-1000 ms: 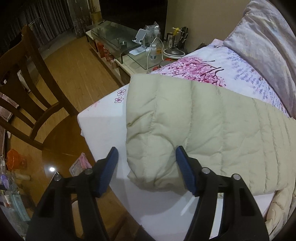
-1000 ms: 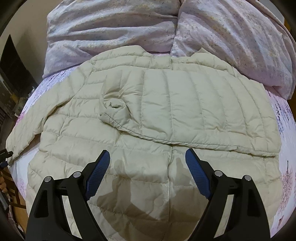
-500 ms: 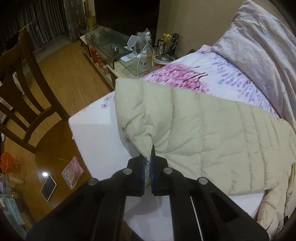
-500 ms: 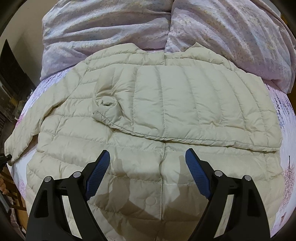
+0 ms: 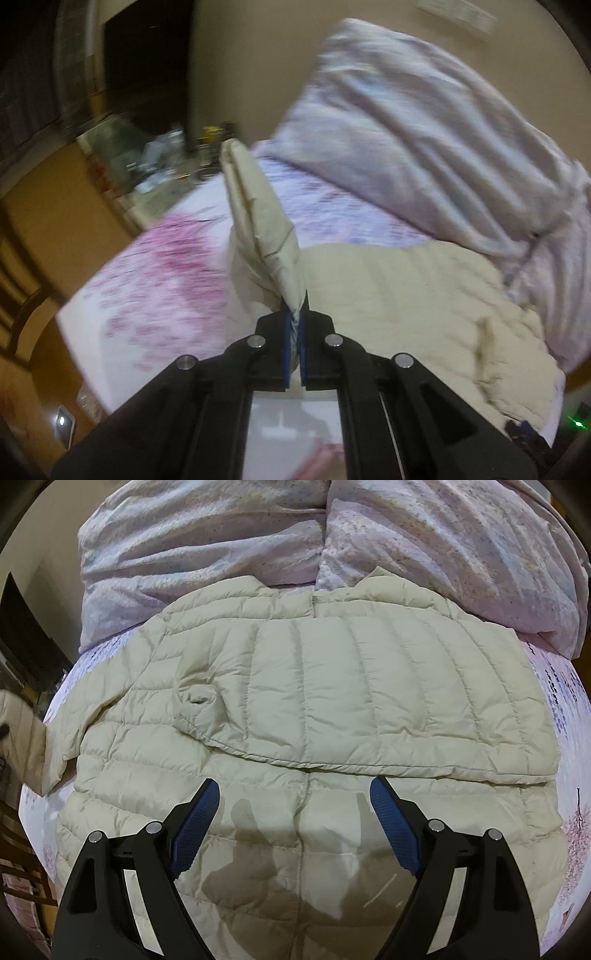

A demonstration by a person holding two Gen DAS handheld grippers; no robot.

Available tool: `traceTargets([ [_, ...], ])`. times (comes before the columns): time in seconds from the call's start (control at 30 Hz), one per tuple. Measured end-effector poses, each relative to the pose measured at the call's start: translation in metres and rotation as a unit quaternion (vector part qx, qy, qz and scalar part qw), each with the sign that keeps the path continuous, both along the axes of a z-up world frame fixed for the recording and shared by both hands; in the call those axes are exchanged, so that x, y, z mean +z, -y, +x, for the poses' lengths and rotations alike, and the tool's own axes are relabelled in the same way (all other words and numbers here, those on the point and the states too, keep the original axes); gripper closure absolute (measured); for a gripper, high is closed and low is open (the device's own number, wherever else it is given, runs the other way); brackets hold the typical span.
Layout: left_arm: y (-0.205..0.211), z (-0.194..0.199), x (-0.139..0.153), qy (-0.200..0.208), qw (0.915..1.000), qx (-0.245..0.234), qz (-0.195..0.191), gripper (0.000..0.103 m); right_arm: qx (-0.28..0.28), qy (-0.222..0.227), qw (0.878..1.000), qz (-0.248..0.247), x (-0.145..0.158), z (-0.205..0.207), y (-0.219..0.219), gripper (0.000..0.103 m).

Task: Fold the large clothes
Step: 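Fold the held sleeve across the jacket back with the left gripper, release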

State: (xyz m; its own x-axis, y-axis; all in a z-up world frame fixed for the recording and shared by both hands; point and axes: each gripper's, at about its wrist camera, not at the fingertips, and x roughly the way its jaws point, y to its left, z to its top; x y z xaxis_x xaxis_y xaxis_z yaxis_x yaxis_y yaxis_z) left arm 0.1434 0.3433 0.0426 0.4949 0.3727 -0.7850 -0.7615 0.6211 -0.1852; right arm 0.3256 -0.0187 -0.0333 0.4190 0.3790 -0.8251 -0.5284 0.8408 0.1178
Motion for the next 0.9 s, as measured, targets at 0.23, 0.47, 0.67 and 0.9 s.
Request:
traceTargets([
  [0.23, 0.061, 0.075, 0.003, 0.011, 0.9959, -0.087, -0.020, 0.100, -0.028, -0.006, 1.000, 0.011, 0.004, 0.013, 0.026, 0.018],
  [0.47, 0.134, 0.129, 0.002, 0.025, 0.9825, -0.178, -0.051, 0.100, -0.061, -0.014, 0.998, 0.022, 0.004, 0.025, 0.056, 0.018],
  [0.67, 0.202, 0.172, 0.003, 0.030, 0.9632, -0.259, -0.065, 0.100, -0.093, -0.024, 0.995, 0.024, -0.002, 0.034, 0.082, 0.018],
  [0.9, 0.261, 0.203, -0.006, 0.020, 0.9414, -0.325, -0.087, 0.100, -0.124, -0.031, 0.991, 0.028, -0.004, 0.044, 0.107, 0.018],
])
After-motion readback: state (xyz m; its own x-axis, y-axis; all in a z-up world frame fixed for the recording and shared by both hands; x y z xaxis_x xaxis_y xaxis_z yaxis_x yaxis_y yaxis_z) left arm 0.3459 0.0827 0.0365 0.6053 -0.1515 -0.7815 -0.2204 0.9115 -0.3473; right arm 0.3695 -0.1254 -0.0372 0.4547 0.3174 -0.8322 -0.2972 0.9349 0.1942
